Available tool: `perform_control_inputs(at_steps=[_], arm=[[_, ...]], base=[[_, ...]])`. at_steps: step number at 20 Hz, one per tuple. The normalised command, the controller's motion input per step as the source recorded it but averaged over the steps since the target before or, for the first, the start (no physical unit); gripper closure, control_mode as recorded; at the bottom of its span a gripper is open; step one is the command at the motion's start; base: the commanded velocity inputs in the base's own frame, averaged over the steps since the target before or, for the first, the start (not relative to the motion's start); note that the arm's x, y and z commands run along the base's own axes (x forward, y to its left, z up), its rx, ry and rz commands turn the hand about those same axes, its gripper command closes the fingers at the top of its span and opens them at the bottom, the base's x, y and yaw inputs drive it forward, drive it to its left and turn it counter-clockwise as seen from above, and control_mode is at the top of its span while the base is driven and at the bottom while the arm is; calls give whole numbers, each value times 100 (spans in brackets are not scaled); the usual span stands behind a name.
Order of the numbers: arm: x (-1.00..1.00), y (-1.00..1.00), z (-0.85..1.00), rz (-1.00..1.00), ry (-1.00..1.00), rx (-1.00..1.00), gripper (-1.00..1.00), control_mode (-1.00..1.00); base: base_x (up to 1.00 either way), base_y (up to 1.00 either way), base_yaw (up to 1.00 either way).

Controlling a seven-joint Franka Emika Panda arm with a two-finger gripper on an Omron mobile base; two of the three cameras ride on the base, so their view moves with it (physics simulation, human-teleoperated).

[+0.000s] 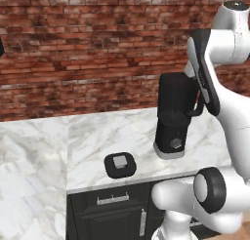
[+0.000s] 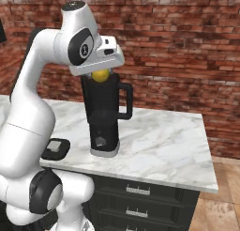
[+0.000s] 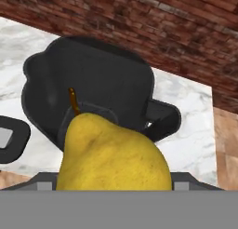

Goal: Open the blender lid, put the pear in the blender, close the lid, and start the blender.

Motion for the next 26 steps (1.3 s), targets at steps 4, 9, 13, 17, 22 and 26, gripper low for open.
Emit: perform_control_inputs(at_steps=[4,9,13,17,22,26], arm=[[53,27,0,0,6,0,100,-100],[53,26,0,0,9,0,100,-100],[40,19,-3,0,9,0,100,-100],[37,1,-12,0,6,0,100,-100],[44,0,-21,0,8,0,100,-100],[46,0,-35,0,13,0,100,-100]], base=[[0,0,0],[0,0,0],[0,0,0],[0,0,0],[0,0,0],[0,0,0]])
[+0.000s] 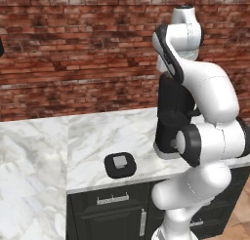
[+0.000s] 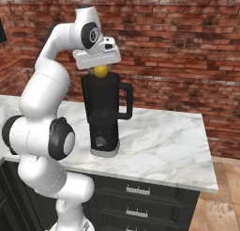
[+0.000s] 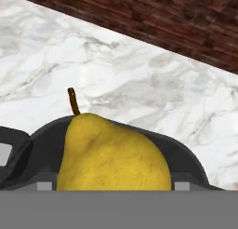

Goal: Open the blender lid, put the pear in the blender, close the lid, and start the blender.

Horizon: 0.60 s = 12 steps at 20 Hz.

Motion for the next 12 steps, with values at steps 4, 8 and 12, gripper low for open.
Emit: perform_control_inputs(at_steps=[4,8,12], arm=[[44,0,-34,0,13,0,100,-100],[23,0,-28,0,14,0,100,-100],[-6,-1,-37,0,8,1,100,-100]], base=[[0,0,0],[0,0,0],[0,0,0]])
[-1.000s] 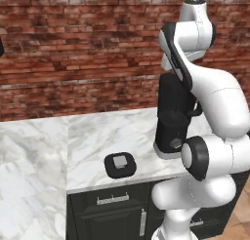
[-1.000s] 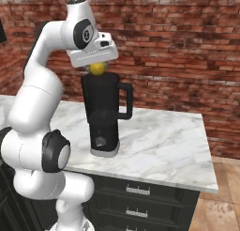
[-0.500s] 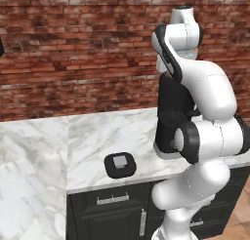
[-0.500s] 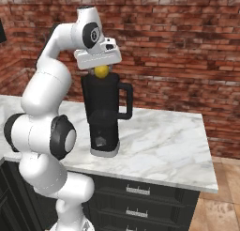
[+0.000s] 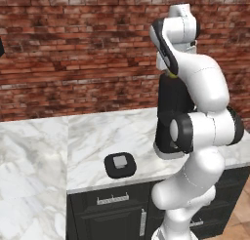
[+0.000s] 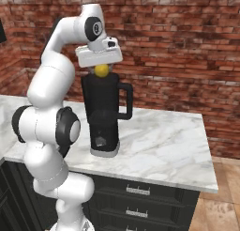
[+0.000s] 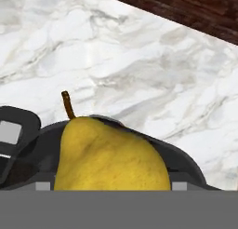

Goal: Open the blender lid, put the pear in the blender, close the lid, and start the blender.

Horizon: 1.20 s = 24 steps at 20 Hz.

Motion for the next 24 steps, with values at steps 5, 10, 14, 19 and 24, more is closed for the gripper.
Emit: perform_control_inputs(at_steps=[5,10,14,19,24], arm=[[-65,-2,-25,0,-1,5,100,-100],[-39,0,-40,0,0,0,100,-100],[0,0,-46,0,9,0,100,-100],[-18,-2,-40,0,3,1,100,-100],[-49,-3,-36,0,0,1,-100,-100]], base=[[0,0,0],[0,0,0],[0,0,0],[0,0,0],[0,0,0]])
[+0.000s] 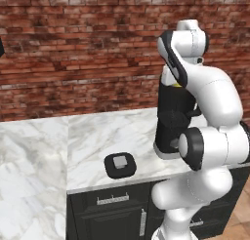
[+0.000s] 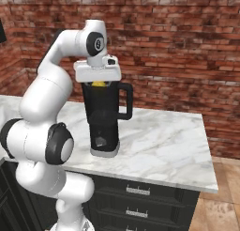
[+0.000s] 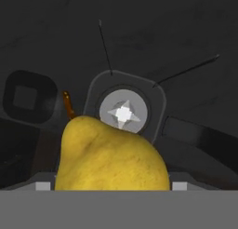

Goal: Open the blender lid, put the pear in the blender, close the lid, and start the blender.

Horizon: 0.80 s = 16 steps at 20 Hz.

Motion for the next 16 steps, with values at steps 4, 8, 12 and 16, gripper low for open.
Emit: perform_control_inputs(at_steps=[4,8,12,16], arm=[[-19,0,-18,0,0,0,-100,-100],[0,0,-1,0,0,0,-100,-100],[0,0,2,0,0,1,-100,-100],[-5,0,31,0,-1,0,-100,-100]], base=[[0,0,0],[0,0,0],[0,0,0],[0,0,0]])
